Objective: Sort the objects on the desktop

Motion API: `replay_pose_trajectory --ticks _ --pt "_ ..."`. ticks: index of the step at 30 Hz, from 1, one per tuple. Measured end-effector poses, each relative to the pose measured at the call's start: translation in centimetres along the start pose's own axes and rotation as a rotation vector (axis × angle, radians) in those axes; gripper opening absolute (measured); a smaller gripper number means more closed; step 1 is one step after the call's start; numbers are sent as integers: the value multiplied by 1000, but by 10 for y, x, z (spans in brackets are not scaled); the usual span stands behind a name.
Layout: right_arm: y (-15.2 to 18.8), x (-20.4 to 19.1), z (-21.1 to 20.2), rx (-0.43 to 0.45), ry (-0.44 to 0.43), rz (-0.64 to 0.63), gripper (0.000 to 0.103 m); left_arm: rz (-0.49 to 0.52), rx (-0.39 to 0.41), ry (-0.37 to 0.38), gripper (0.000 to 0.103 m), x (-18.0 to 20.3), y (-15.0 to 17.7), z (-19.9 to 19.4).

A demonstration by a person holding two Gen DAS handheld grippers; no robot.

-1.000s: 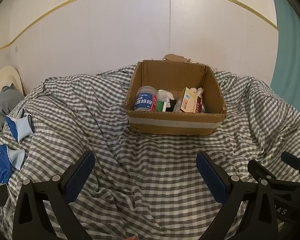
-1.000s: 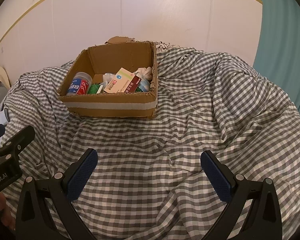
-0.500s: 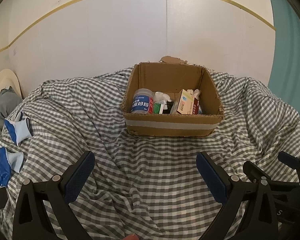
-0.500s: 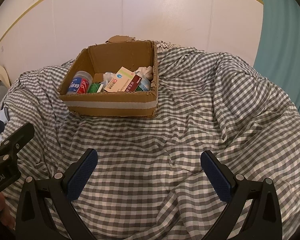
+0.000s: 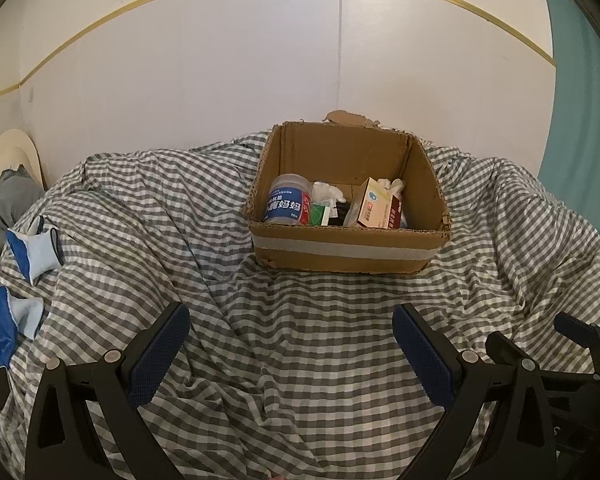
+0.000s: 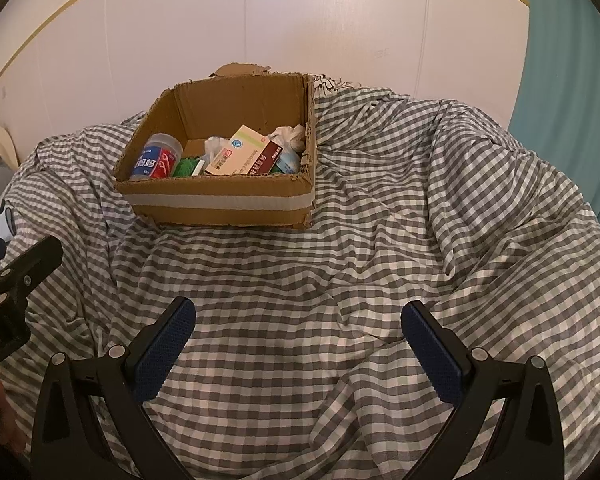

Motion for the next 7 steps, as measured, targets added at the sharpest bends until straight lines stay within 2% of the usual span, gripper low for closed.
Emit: replay_pose_trajectory --ticks 4,7 --pt "3 0 6 -12 0 -4 102 -24 7 61 103 -2 4 5" --pt "5 1 13 -26 5 -4 102 -20 -13 29 103 -4 7 14"
Point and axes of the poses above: each gripper's, at about its wrist camera, not at the fingertips, and z roughly the way its jaws point, x to its right, y to its underside, the point moved 6 cm from there along z, roughly the way its jaws point, and after that the axes turned 11 degrees about -x, right-handed, at the moved point
